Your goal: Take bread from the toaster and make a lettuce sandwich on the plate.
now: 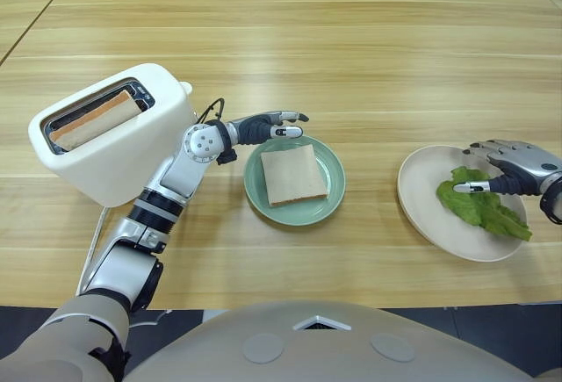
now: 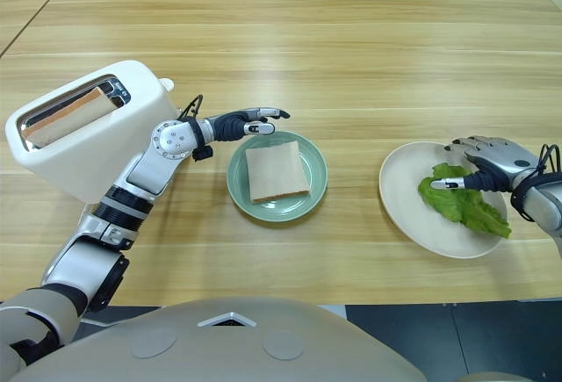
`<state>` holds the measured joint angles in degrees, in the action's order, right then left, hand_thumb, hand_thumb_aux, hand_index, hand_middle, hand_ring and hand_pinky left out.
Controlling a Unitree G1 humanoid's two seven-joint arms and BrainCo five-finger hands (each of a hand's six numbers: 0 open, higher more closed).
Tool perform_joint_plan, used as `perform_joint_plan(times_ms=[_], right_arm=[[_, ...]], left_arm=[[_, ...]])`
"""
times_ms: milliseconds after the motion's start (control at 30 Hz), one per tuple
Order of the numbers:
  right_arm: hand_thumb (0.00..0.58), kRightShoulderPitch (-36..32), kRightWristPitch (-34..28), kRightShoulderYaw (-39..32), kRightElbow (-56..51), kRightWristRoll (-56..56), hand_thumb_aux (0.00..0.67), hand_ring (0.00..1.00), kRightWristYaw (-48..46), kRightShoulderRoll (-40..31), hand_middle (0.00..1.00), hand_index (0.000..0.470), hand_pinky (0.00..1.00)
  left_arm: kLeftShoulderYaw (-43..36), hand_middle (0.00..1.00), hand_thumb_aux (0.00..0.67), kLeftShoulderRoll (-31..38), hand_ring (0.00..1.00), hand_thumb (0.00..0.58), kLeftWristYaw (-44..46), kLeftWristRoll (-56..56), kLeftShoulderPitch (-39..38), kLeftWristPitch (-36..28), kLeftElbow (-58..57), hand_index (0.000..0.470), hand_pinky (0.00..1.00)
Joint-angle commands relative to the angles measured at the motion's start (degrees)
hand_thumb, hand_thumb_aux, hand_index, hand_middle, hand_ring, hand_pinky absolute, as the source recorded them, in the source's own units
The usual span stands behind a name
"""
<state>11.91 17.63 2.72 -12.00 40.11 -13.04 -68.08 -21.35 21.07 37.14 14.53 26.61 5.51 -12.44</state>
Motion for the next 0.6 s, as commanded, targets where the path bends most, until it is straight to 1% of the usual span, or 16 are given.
perform_joint_plan(times_ms=[33, 67, 100, 133, 167, 200, 233, 267, 300, 467, 600], right_arm=[[0.22, -1.3, -0.4, -2.3, -1.2, 1.1, 0.142, 0.0, -1.2, 0.8, 0.0, 0.1, 0.0], [0.291, -1.7, -0.3, -2.9, -1.5, 1.3, 0.197, 0.0, -1.3, 0.9, 0.0, 0.138, 0.0], [0.325, -2.1, -0.2, -3.4, -1.8, 1.4, 0.226, 0.0, -1.4, 1.1, 0.0, 0.159, 0.0], [0.385, -2.1, -0.3, -3.9, -2.0, 1.5, 0.281, 0.0, -1.4, 1.2, 0.0, 0.197, 0.0], [0.458, -2.3, -0.4, -4.2, -2.2, 1.7, 0.363, 0.0, -1.4, 1.3, 0.0, 0.254, 0.0], [0.482, -2.4, -0.4, -4.4, -2.4, 1.8, 0.394, 0.0, -1.3, 1.3, 0.0, 0.276, 0.0], [0.536, -2.5, -0.3, -4.5, -2.6, 1.9, 0.486, 0.0, -0.9, 1.2, 0.0, 0.341, 0.0], [0.576, -2.6, 0.0, -4.2, -2.3, 1.6, 0.615, 0.0, -0.4, 1.2, 0.0, 0.431, 0.0], [0.58, -2.6, 0.3, -3.8, -1.7, 1.4, 0.67, 0.0, 0.2, 1.1, 0.0, 0.47, 0.0], [0.58, -3.1, 1.7, 0.1, 3.3, 0.9, 0.67, 0.0, 4.8, 0.8, 0.0, 0.47, 0.0], [0.58, -3.1, 3.9, 3.9, 8.1, -2.0, 0.67, 0.0, 5.9, 1.0, 0.0, 0.47, 0.0]], left_arm=[[-0.1, 0.0, 0.0, 0.2, 0.0, 0.0, 0.7, -0.2, -0.4, 0.0, 0.8, 0.0, 0.0], [0.0, 0.0, 0.0, 0.2, 0.0, 0.0, 0.7, -0.2, -0.5, 0.0, 0.9, 0.0, 0.0], [0.0, 0.0, 0.0, 0.2, 0.0, 0.0, 0.7, -0.2, -0.5, -0.1, 1.0, 0.0, 0.0], [0.0, 0.0, 0.0, 0.2, 0.0, 0.0, 0.8, -0.3, -0.5, -0.1, 1.1, 0.0, 0.0], [-0.1, 0.0, 0.0, 0.3, 0.0, 0.0, 0.9, -0.3, -0.6, -0.1, 1.2, 0.0, 0.0], [-0.1, 0.0, 0.0, 0.3, 0.0, 0.0, 0.9, -0.3, -0.6, -0.1, 1.3, 0.0, 0.0], [0.0, 0.0, 0.0, 0.3, 0.0, 0.0, 0.9, -0.3, -0.6, -0.1, 1.4, 0.0, 0.0], [0.0, 0.0, 0.0, 0.3, 0.0, 0.0, 1.0, -0.3, -0.6, -0.1, 1.4, 0.0, 0.0], [0.0, 0.0, 0.0, 0.3, 0.0, 0.0, 1.0, -0.2, -0.6, -0.1, 1.4, 0.0, 0.0], [-0.3, 0.0, 0.0, 0.1, 0.0, 0.0, 1.0, 0.0, -0.8, 0.0, 1.3, 0.0, 0.0], [-0.2, 0.0, 0.0, 0.1, 0.0, 0.0, 0.9, 0.1, -0.5, -0.1, 1.4, 0.0, 0.0]])
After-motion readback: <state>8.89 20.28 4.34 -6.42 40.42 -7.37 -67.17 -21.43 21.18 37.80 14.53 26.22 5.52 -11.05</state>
